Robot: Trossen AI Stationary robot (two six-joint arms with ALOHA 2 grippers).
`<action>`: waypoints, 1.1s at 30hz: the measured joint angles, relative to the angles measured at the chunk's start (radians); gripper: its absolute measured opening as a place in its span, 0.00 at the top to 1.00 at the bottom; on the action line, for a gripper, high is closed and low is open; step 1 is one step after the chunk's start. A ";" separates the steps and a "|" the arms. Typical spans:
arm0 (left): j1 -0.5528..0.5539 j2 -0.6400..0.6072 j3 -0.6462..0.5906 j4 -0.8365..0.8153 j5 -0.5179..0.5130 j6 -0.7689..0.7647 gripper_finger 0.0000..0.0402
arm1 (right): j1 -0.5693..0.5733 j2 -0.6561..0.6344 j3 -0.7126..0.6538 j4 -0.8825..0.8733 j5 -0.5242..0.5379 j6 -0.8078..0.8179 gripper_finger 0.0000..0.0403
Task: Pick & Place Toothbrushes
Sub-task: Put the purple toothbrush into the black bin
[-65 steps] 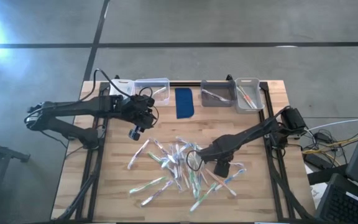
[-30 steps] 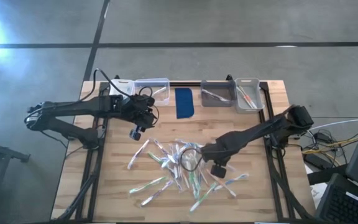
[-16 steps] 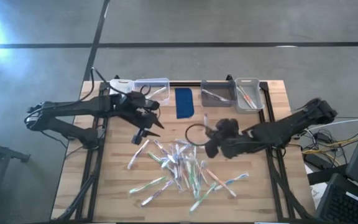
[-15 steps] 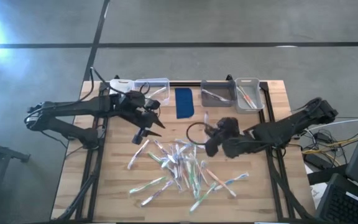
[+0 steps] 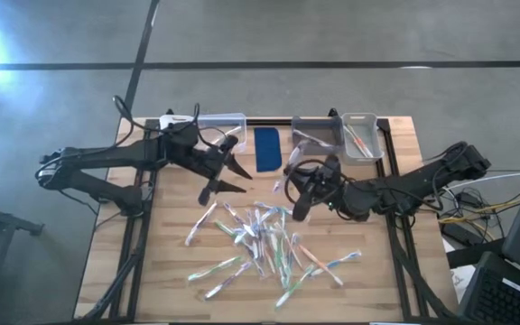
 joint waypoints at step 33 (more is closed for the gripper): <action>0.002 0.169 0.061 0.219 0.107 -0.274 0.37 | -0.033 0.081 0.139 -0.052 -0.189 -0.109 0.98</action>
